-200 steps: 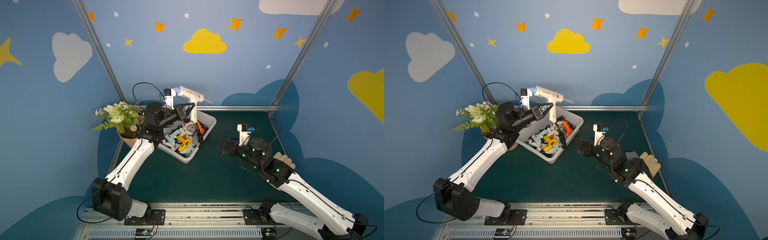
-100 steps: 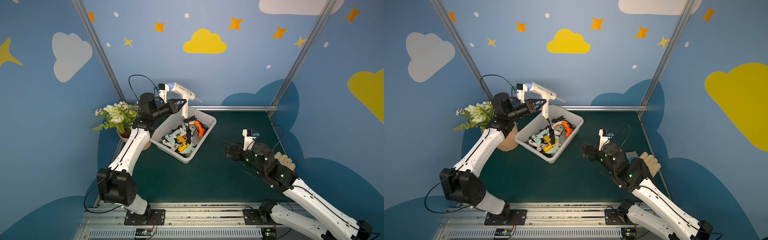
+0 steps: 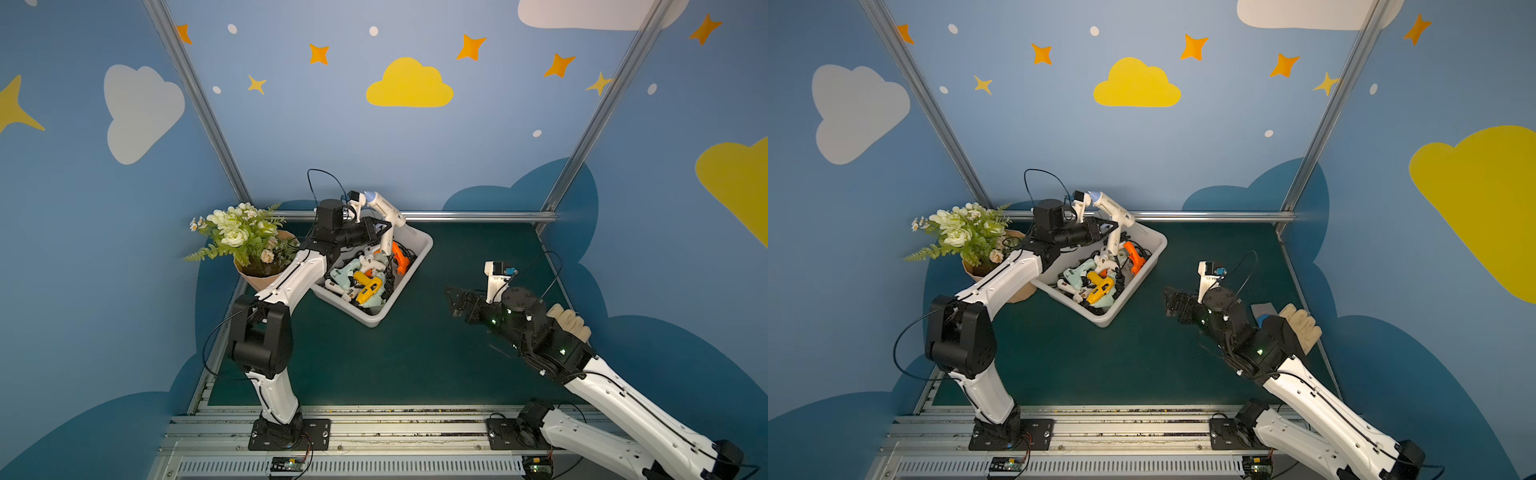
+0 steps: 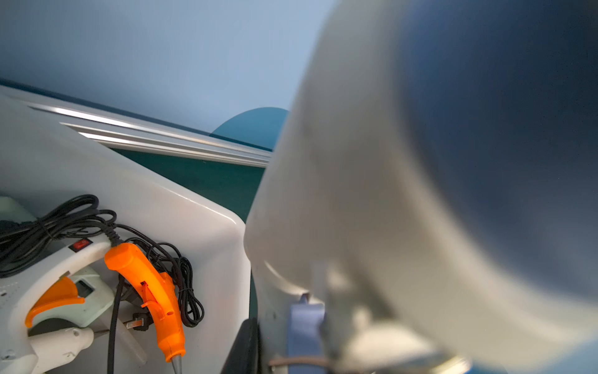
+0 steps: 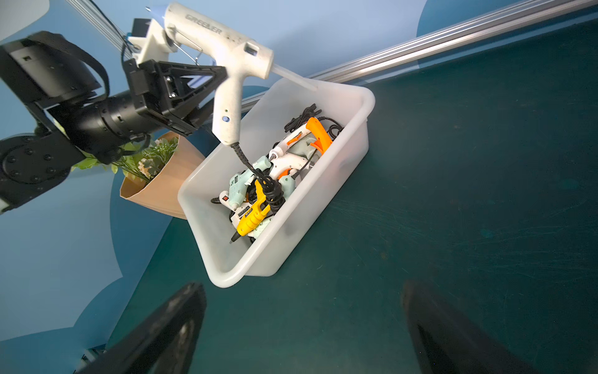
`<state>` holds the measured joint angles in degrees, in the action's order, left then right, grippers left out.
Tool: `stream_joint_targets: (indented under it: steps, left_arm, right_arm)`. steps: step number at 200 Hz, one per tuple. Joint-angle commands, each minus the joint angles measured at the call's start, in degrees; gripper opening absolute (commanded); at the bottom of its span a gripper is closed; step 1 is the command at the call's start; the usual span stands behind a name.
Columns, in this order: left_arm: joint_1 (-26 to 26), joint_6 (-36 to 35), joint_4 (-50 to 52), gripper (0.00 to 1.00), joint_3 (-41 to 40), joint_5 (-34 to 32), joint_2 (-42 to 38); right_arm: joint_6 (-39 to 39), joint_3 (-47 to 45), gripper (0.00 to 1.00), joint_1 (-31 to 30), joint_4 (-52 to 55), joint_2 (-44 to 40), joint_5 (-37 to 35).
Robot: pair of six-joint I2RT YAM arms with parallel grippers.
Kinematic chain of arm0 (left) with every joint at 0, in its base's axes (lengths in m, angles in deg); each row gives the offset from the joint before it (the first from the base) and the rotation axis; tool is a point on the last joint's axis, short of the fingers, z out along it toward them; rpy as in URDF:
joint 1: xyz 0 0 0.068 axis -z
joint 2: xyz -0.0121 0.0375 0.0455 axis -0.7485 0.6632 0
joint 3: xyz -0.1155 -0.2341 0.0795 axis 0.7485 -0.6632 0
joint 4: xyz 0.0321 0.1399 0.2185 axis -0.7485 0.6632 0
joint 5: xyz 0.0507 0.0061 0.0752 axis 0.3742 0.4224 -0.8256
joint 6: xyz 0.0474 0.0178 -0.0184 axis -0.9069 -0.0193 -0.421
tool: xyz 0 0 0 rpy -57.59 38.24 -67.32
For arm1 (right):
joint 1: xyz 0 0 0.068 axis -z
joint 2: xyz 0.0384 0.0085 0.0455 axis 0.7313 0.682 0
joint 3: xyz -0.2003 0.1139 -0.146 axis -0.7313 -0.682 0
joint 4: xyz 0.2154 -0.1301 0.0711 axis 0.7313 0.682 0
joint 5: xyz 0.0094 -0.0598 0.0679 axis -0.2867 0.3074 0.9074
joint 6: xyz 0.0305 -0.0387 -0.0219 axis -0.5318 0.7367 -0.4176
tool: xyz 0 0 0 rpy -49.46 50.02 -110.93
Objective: Put the hot melt glue gun into the storage box
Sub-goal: Place the hot melt adhesive gun in the storage box.
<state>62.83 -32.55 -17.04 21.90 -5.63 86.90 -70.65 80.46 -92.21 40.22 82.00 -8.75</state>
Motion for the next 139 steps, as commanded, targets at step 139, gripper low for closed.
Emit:
stream_joint_targets:
  steps: [139]
  left_arm:
    - [-0.75,-2.73,19.78,0.03,23.42,3.95,22.61]
  right_arm:
    - [-1.15,-1.42,0.98,0.06,0.92,-1.45,-1.06]
